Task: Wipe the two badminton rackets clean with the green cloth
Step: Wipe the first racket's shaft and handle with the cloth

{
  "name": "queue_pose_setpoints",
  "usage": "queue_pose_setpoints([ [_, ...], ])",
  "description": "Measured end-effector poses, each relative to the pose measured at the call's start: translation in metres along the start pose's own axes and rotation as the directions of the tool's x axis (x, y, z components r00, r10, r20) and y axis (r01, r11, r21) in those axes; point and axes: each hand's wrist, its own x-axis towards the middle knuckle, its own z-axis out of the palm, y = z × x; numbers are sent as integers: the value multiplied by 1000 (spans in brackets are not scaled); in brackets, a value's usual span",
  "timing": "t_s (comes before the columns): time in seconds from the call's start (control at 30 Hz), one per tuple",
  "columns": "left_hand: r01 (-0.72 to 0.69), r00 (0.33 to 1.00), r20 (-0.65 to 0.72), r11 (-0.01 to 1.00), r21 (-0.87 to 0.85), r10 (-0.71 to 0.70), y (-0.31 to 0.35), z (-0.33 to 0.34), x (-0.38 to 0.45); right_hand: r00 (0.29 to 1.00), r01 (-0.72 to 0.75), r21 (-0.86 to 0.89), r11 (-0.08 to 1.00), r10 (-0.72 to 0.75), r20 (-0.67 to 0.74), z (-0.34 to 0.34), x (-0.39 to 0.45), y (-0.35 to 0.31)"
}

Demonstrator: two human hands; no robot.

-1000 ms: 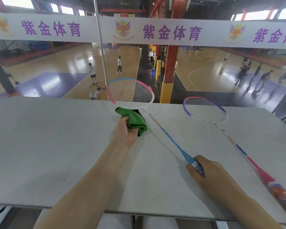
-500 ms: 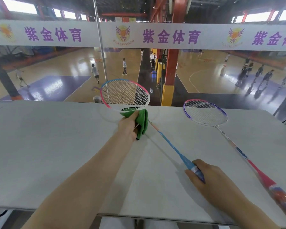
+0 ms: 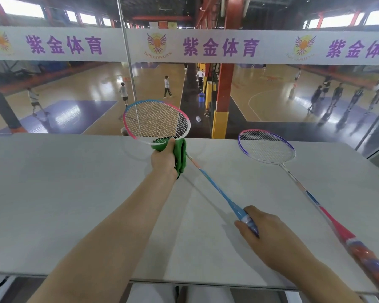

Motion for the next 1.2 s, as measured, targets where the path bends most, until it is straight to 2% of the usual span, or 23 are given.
queue_pose_setpoints([
  [0.2,-36,996,-78,992,121,45,1,-7,5,1000,12,8,1000,-12,12,-2,-2,-1],
  [0.5,-74,996,-41,992,103,79,-2,-18,9,999,30,-23,999,-30,14,-12,2,11],
  [0.7,5,1000,-21,1000,30,-5,3,-34,9,998,29,-43,999,-26,55,-14,4,24],
  [0.8,71,997,13,995,69,-72,5,-44,10,996,42,-59,997,-37,86,-15,7,30],
  [0.97,98,994,30,990,106,-102,11,-56,8,994,87,48,995,-90,69,-15,15,45],
  [1.2,166,980,94,979,118,-178,23,-74,6,990,121,52,991,-125,70,-24,28,59],
])
